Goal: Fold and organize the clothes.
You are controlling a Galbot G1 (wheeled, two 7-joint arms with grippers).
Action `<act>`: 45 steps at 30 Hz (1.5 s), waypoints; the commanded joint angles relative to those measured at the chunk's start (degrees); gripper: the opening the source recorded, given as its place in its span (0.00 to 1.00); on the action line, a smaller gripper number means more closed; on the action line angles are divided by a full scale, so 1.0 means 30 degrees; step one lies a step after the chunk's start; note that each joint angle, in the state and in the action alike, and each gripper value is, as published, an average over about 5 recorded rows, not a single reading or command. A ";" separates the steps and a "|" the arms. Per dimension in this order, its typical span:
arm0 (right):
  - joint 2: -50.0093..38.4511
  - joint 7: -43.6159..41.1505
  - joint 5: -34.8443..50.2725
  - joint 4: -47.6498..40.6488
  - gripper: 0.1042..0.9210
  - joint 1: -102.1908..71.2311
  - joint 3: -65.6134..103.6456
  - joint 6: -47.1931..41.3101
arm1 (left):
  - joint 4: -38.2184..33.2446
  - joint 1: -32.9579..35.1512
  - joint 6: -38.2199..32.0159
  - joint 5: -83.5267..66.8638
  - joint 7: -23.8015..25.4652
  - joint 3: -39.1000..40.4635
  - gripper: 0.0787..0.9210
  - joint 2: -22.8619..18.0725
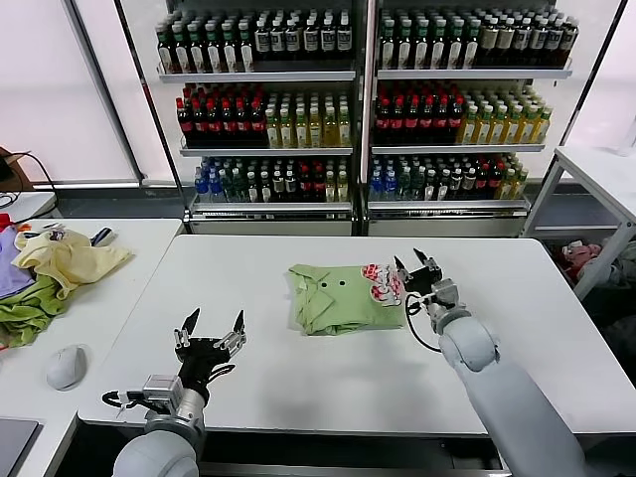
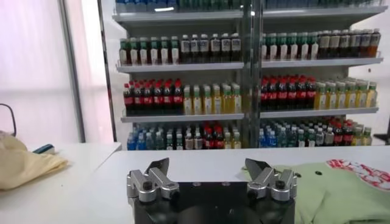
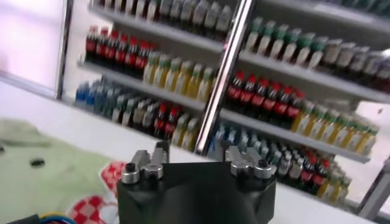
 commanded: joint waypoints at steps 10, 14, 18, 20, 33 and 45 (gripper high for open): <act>0.1085 0.0563 0.0835 1.1204 0.87 -1.3330 0.8401 0.1216 | -0.0439 0.0257 -0.0094 0.0222 0.0219 0.0078 0.88 -0.0292; 0.1336 0.0366 0.0420 1.1271 0.88 -1.3356 0.8352 0.1335 | -0.0543 0.0361 -0.0124 0.0312 0.0305 0.0052 0.88 -0.0375; 0.1529 0.0441 0.0223 1.1150 0.88 -1.3171 0.8173 0.1434 | -0.0629 0.0457 -0.0144 0.0384 0.0375 0.0044 0.88 -0.0456; 0.1632 0.0519 0.0124 1.1102 0.88 -1.3099 0.8102 0.1541 | -0.0654 0.0489 -0.0158 0.0422 0.0399 0.0028 0.88 -0.0483; 0.2122 0.1599 -0.0863 1.1214 0.88 -1.2650 0.7698 0.1724 | -0.0884 0.0640 -0.0363 0.0758 0.0631 -0.0180 0.88 -0.0488; 0.2180 0.2154 -0.1403 1.1111 0.88 -1.2471 0.7623 0.1653 | -0.0832 0.0485 -0.0483 0.0782 0.1042 -0.0214 0.88 -0.0440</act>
